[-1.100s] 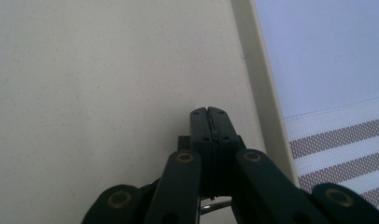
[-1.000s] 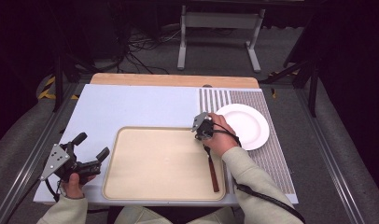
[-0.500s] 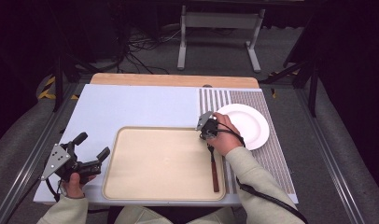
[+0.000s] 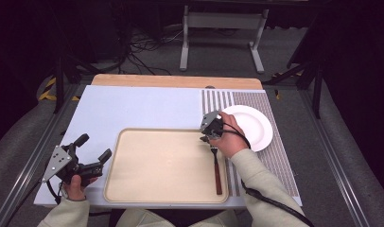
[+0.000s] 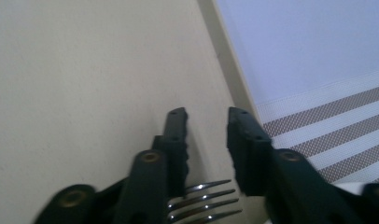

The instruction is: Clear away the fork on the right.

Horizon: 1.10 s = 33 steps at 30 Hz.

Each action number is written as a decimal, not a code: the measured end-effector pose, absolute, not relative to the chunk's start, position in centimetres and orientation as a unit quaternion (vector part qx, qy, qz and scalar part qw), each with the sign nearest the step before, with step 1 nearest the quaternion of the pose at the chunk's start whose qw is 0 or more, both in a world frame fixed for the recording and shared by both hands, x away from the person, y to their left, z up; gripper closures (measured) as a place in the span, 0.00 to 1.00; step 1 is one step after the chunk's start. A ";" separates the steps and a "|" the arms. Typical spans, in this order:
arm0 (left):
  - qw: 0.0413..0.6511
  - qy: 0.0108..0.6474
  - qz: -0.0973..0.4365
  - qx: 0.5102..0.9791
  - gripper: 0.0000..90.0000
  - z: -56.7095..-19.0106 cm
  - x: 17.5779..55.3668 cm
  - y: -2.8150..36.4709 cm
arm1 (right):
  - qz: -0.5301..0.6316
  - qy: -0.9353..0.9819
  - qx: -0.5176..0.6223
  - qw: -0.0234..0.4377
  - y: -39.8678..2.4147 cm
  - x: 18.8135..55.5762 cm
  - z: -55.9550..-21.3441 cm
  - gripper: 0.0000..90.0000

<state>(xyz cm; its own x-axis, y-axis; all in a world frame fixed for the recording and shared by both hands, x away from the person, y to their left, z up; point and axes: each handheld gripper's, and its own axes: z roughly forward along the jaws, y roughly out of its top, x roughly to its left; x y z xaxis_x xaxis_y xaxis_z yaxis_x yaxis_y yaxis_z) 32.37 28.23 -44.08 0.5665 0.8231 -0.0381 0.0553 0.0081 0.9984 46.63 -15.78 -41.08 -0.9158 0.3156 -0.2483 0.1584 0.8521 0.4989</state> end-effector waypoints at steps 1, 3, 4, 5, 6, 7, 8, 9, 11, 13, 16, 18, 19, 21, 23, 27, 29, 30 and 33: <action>0.619 0.348 0.310 0.633 0.02 -44.1 32.4 28.2 | 0.252 0.944 0.129 0.168 -15.8 46.4 -40.9 0.60; 0.620 0.349 0.309 0.632 0.02 -44.1 32.4 28.2 | 0.275 0.936 0.136 0.172 -15.8 46.0 -40.4 0.45; 0.620 0.348 0.310 0.632 0.02 -44.1 32.4 28.2 | 0.286 0.931 0.142 0.174 -15.9 45.8 -40.2 0.41; 0.620 0.348 0.310 0.632 0.02 -44.1 32.4 28.2 | 0.286 0.931 0.142 0.174 -15.9 45.8 -40.2 0.41; 0.619 0.348 0.310 0.632 0.02 -44.1 32.4 28.2 | 0.304 0.925 0.146 0.177 -16.1 45.4 -39.7 0.33; 0.618 0.347 0.310 0.634 0.02 -44.1 32.4 28.2 | 0.310 0.922 0.149 0.177 -16.2 45.2 -39.5 0.31; 0.618 0.347 0.310 0.634 0.02 -44.1 32.4 28.2 | 0.316 0.919 0.150 0.180 -16.3 45.1 -39.3 0.29; 0.618 0.347 0.310 0.634 0.02 -44.1 32.4 28.2 | 0.316 0.919 0.150 0.180 -16.3 45.1 -39.3 0.29; 0.619 0.348 0.310 0.632 0.02 -44.1 32.4 28.2 | 0.335 0.912 0.151 0.183 -16.5 44.5 -38.7 0.24; 0.619 0.349 0.311 0.632 0.02 -44.1 32.4 28.3 | 0.344 0.907 0.150 0.188 -16.8 44.1 -38.2 0.22; 0.618 0.349 0.311 0.631 0.02 -44.1 32.4 28.3 | 0.362 0.899 0.152 0.194 -17.2 43.4 -37.6 0.20; 0.618 0.349 0.311 0.632 0.02 -44.1 32.4 28.2 | 0.376 0.893 0.153 0.197 -17.5 43.0 -37.2 0.19; 0.618 0.349 0.311 0.632 0.02 -44.1 32.4 28.2 | 0.376 0.893 0.153 0.197 -17.5 43.0 -37.2 0.19; 0.618 0.350 0.312 0.631 0.02 -44.1 32.4 28.3 | 0.393 0.883 0.158 0.202 -18.2 42.3 -36.9 0.18; 0.618 0.350 0.311 0.631 0.02 -44.1 32.4 28.3 | 0.406 0.876 0.163 0.204 -18.6 41.9 -36.8 0.18; 0.618 0.352 0.312 0.630 0.02 -44.1 32.4 28.3 | 0.445 0.852 0.179 0.211 -20.2 41.0 -36.9 0.17; 0.618 0.352 0.312 0.630 0.02 -44.1 32.4 28.4 | 0.460 0.842 0.186 0.213 -20.7 40.7 -37.0 0.17; 0.618 0.353 0.312 0.630 0.02 -44.1 32.4 28.4 | 0.467 0.837 0.189 0.214 -21.1 40.5 -37.1 0.17; 0.617 0.353 0.313 0.630 0.02 -44.1 32.4 28.4 | 0.489 0.822 0.198 0.214 -22.2 39.9 -37.5 0.16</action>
